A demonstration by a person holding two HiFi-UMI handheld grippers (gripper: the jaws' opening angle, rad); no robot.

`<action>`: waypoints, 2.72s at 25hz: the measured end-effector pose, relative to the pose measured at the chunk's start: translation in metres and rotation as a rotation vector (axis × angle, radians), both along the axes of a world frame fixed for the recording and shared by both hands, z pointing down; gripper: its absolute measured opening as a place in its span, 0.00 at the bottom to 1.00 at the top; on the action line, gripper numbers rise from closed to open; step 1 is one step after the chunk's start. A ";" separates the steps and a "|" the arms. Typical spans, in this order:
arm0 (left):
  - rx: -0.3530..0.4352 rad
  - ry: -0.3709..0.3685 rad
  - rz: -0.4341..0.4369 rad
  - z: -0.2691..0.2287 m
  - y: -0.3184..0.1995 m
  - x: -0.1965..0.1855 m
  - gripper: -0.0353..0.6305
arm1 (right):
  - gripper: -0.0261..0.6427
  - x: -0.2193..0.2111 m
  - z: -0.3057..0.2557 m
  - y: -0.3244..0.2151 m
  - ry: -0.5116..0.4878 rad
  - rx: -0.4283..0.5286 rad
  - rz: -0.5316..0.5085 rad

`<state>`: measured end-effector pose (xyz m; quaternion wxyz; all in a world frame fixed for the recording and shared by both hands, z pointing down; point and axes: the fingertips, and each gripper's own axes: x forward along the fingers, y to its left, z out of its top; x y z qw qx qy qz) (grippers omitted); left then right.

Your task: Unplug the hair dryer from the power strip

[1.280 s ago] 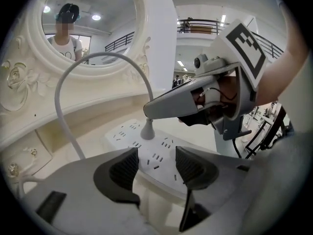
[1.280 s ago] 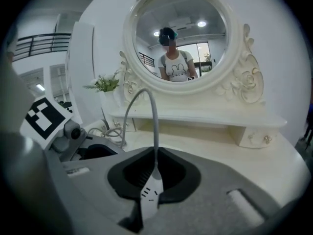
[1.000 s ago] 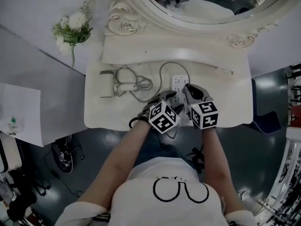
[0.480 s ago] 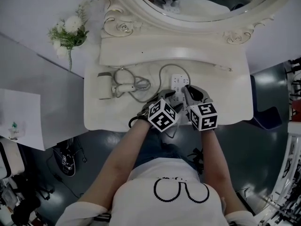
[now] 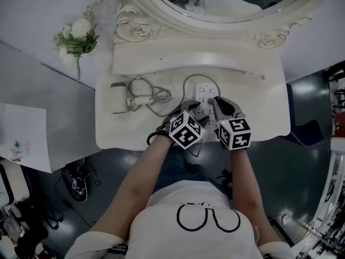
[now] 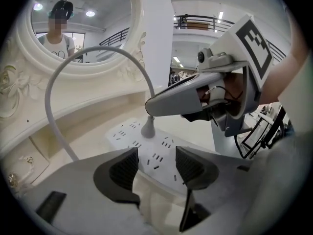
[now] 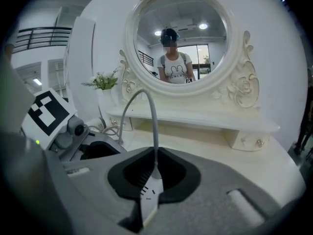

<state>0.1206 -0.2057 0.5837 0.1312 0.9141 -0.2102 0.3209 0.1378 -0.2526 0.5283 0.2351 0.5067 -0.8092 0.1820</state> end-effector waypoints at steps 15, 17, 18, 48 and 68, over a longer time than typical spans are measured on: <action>0.006 -0.018 0.028 0.000 0.001 0.002 0.41 | 0.07 0.031 -0.018 -0.034 -0.305 -0.303 0.074; 0.009 -0.016 0.029 0.000 0.001 0.001 0.41 | 0.08 0.048 -0.006 -0.032 -0.274 -0.359 0.126; 0.010 -0.015 0.028 0.000 0.001 0.001 0.41 | 0.08 0.055 0.000 -0.032 -0.252 -0.380 0.143; 0.078 0.157 -0.127 -0.071 -0.009 -0.017 0.41 | 0.04 0.069 -0.105 0.025 -0.133 0.257 0.184; 0.538 0.503 -0.502 -0.266 0.017 -0.095 0.08 | 0.04 0.069 -0.211 0.104 -0.098 0.505 0.173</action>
